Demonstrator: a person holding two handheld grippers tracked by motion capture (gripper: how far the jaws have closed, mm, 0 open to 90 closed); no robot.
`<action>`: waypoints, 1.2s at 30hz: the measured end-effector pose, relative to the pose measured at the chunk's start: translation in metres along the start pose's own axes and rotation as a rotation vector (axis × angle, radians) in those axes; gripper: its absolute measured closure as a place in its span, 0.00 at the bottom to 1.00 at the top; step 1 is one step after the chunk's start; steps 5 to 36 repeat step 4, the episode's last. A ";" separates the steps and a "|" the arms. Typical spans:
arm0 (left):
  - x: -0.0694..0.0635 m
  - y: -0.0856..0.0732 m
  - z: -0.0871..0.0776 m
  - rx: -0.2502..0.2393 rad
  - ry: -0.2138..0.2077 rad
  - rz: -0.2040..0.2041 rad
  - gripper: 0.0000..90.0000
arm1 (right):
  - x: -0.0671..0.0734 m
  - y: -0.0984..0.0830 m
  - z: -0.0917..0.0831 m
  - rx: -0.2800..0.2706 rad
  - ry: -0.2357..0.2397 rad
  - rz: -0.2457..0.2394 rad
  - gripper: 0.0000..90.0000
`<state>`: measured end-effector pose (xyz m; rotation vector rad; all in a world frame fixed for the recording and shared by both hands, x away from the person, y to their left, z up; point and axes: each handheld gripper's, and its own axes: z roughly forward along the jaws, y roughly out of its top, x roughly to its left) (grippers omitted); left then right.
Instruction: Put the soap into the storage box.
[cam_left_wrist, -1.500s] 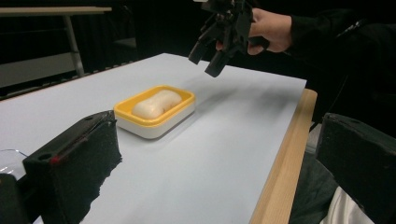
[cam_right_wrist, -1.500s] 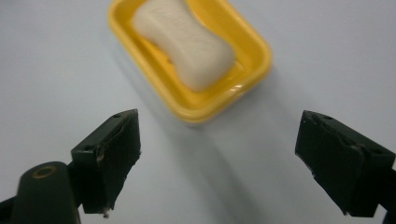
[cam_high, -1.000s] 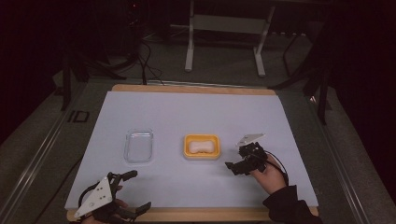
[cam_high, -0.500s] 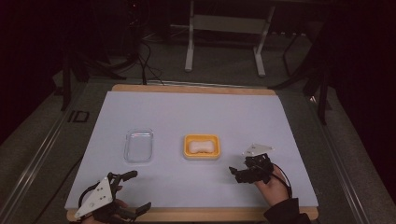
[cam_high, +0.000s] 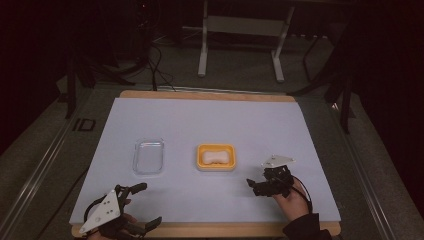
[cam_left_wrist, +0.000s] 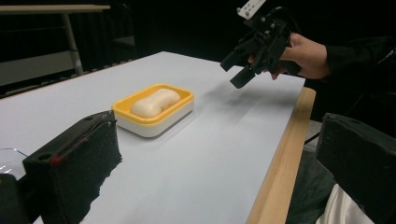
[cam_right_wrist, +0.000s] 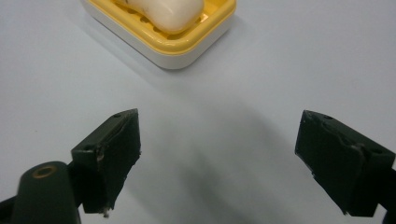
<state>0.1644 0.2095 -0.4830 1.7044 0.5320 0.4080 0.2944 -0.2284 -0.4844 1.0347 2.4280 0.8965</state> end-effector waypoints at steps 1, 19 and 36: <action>0.000 0.000 0.000 0.001 0.001 0.000 0.00 | 0.000 0.000 0.000 -0.002 -0.002 0.000 0.15; 0.000 0.000 0.000 -0.002 0.003 -0.002 0.00 | -0.001 0.000 -0.001 -0.010 0.001 0.002 0.15; 0.000 0.000 0.000 -0.002 0.003 -0.002 0.00 | -0.001 0.000 -0.001 -0.010 0.001 0.002 0.15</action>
